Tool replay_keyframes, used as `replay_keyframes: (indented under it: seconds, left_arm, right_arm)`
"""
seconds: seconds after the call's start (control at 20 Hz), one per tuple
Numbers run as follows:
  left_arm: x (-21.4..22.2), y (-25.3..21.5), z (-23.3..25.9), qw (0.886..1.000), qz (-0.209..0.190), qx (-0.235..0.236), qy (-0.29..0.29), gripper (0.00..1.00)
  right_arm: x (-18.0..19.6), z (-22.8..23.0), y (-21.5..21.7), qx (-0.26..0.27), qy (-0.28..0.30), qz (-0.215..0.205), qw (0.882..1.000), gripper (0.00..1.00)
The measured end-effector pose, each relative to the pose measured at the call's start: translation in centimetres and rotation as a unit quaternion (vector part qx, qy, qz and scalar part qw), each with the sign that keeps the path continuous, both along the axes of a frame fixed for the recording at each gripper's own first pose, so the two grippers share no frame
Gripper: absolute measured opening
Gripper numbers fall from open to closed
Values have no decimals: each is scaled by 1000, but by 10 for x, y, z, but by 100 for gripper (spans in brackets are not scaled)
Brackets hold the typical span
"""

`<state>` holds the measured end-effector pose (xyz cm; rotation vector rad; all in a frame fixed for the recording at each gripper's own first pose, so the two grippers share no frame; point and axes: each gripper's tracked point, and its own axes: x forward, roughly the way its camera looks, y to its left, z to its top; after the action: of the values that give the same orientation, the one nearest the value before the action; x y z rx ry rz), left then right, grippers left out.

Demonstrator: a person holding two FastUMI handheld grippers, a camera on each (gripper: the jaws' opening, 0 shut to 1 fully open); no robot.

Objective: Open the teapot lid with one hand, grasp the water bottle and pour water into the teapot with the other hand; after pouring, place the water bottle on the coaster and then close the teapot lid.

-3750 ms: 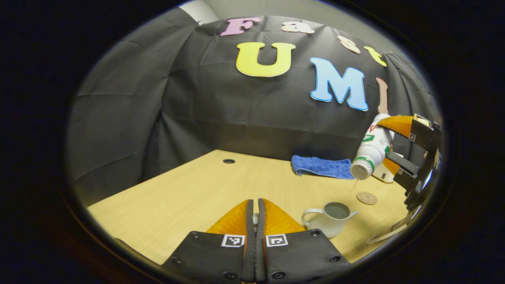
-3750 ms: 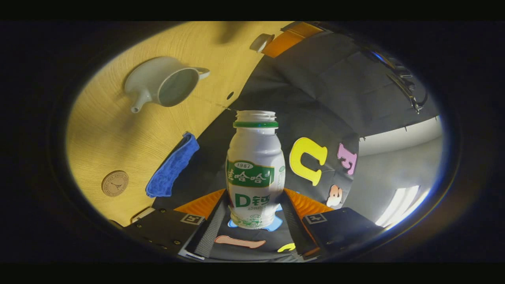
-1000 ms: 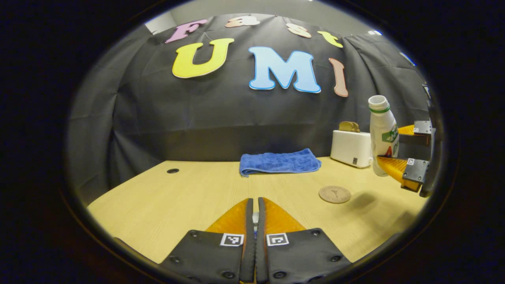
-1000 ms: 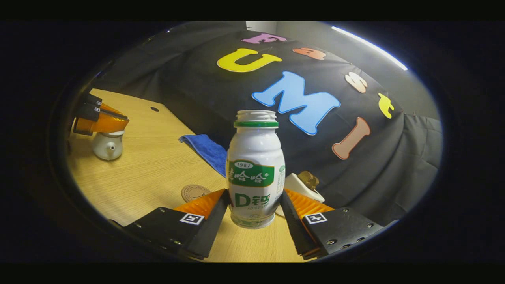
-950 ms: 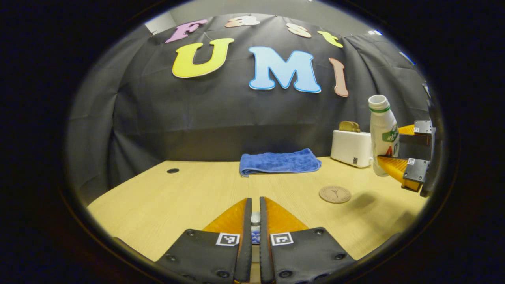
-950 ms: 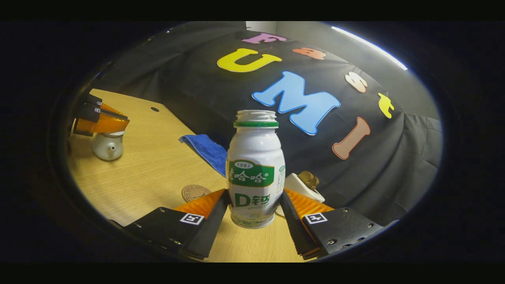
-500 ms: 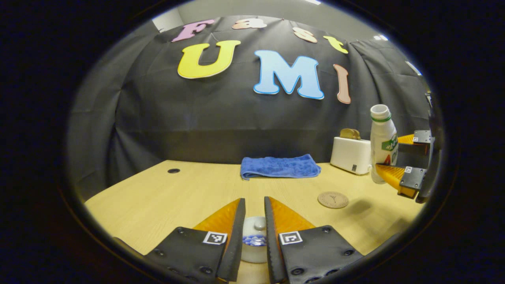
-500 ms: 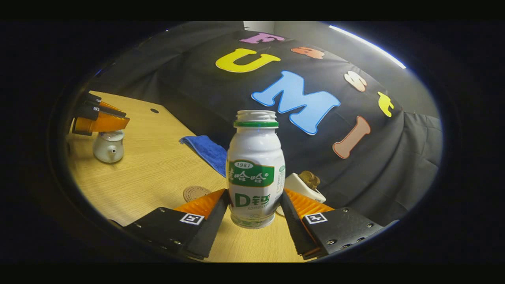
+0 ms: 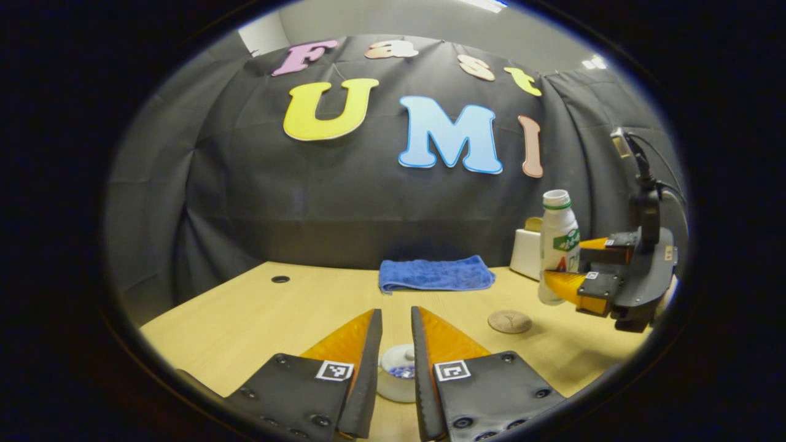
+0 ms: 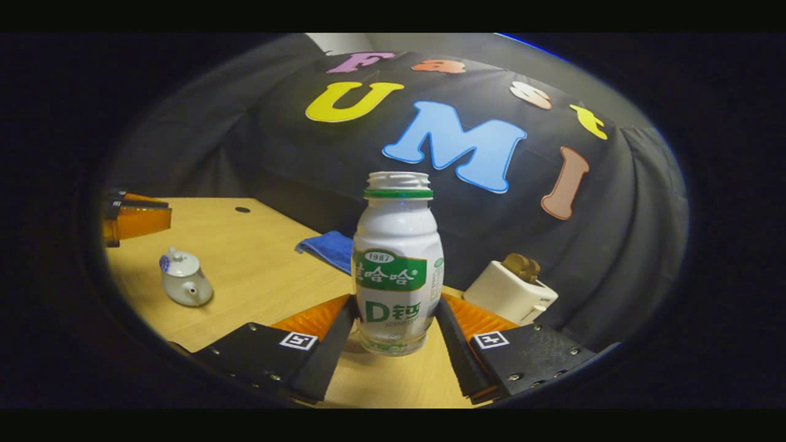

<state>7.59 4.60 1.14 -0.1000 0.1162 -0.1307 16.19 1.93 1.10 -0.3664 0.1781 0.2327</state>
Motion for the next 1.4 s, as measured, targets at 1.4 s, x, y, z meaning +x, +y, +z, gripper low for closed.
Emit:
replay_keyframes:
  seconds: [1.4]
  left_arm:
    - [-14,15,4,1000,1,-14,-3,34]
  right_arm:
    - [52,-50,10,142,80,-40,986,77]
